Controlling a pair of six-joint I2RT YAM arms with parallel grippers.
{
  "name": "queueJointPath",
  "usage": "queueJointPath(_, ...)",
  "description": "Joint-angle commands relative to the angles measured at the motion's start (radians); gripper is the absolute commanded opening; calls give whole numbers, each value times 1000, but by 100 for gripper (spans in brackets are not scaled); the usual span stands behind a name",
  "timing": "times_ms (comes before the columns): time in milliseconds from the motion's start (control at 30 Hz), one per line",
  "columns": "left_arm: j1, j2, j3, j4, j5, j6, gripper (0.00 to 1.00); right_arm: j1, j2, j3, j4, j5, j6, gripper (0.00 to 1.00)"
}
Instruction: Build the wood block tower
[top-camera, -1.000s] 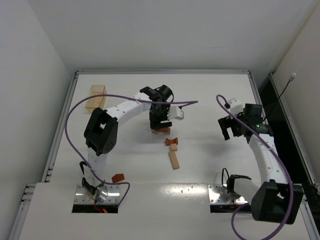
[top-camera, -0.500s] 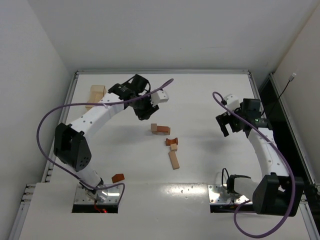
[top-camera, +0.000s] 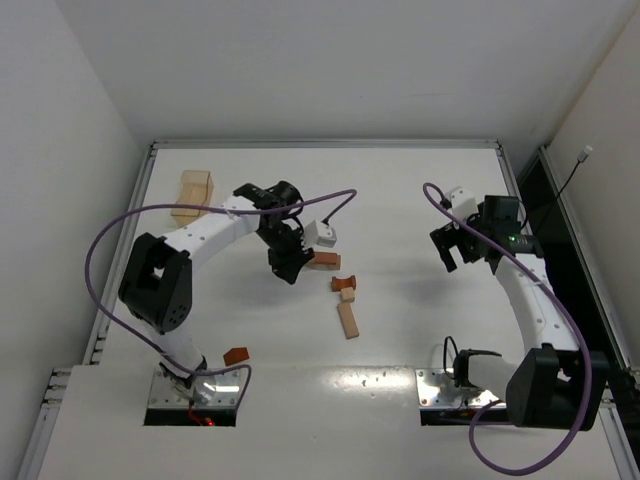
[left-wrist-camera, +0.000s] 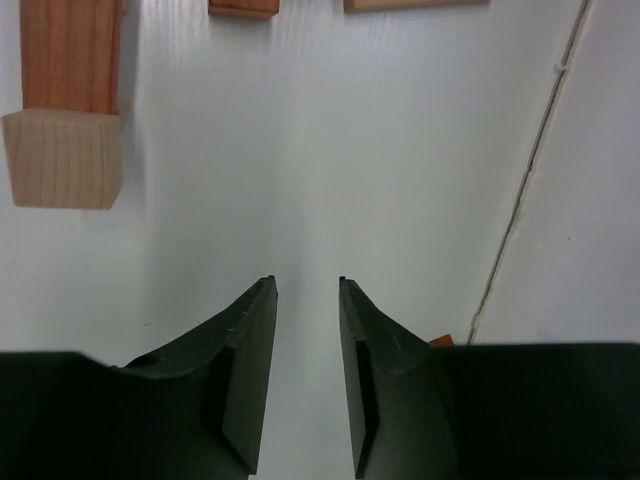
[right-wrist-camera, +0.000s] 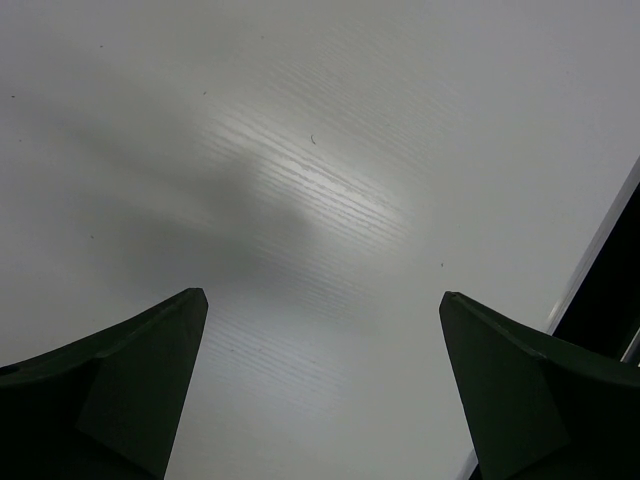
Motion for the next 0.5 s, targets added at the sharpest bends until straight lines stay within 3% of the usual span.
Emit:
queueJointPath(0, -5, 66, 58, -23, 28, 134, 30, 5, -6, 40, 30, -5, -11, 100)
queueJointPath(167, -14, 157, 125, -32, 17, 213, 45, 5, -15, 40, 30, 4, -2, 100)
queueJointPath(467, -15, 188, 157, -23, -3, 252, 52, -4, -34, 22, 21, 14, -2, 100)
